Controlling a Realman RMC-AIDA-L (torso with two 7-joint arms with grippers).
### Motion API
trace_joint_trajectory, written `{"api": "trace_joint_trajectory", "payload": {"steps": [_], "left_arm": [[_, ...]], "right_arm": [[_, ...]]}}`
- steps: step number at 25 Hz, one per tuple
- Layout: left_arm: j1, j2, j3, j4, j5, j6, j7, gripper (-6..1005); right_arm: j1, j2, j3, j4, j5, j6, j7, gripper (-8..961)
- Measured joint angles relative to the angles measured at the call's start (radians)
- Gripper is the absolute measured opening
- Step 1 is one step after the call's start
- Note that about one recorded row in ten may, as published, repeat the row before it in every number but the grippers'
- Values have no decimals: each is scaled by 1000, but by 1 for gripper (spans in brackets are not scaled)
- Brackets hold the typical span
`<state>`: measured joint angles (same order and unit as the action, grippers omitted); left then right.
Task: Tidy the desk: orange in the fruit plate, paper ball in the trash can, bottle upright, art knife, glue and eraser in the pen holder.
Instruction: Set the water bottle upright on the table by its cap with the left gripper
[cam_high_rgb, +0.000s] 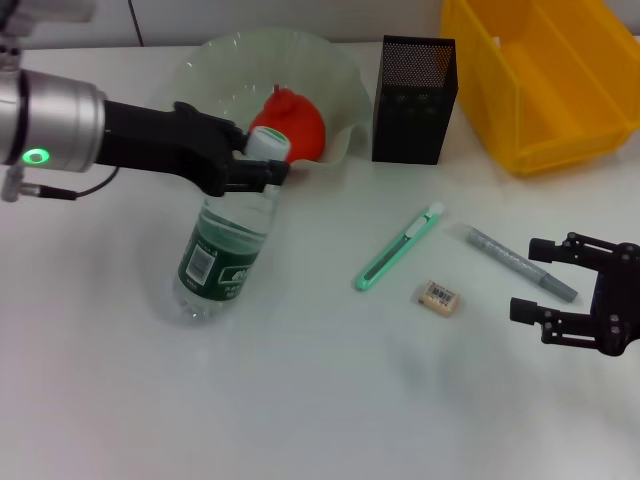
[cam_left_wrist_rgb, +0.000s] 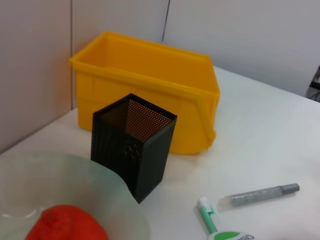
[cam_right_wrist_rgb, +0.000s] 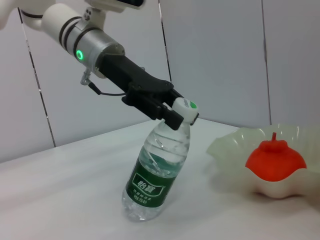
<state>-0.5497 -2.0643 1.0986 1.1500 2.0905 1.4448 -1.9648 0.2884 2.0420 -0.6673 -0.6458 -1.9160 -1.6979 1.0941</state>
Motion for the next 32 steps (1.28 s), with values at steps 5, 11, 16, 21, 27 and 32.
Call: {"api": "trace_joint_trajectory", "payload": {"steps": [5, 11, 16, 21, 27, 32], "left_arm": [[55, 1, -34, 50, -33, 17, 34, 442], [69, 1, -78, 56, -39, 36, 43, 440], [112, 1, -167, 70, -96, 61, 88, 441], [129, 1, -188, 68, -115, 58, 116, 442], [152, -2, -226, 36, -172, 46, 188, 442], [156, -2, -284, -66, -241, 36, 296, 442]], "right_arm": [[0, 5, 0, 5, -1, -1, 1, 797], [1, 7, 0, 7, -2, -1, 1, 796], [1, 7, 0, 9, -2, -1, 1, 796], [2, 7, 0, 9, 1, 0, 2, 796], [3, 8, 0, 11, 2, 0, 2, 797], [3, 9, 0, 11, 2, 0, 3, 797]]}}
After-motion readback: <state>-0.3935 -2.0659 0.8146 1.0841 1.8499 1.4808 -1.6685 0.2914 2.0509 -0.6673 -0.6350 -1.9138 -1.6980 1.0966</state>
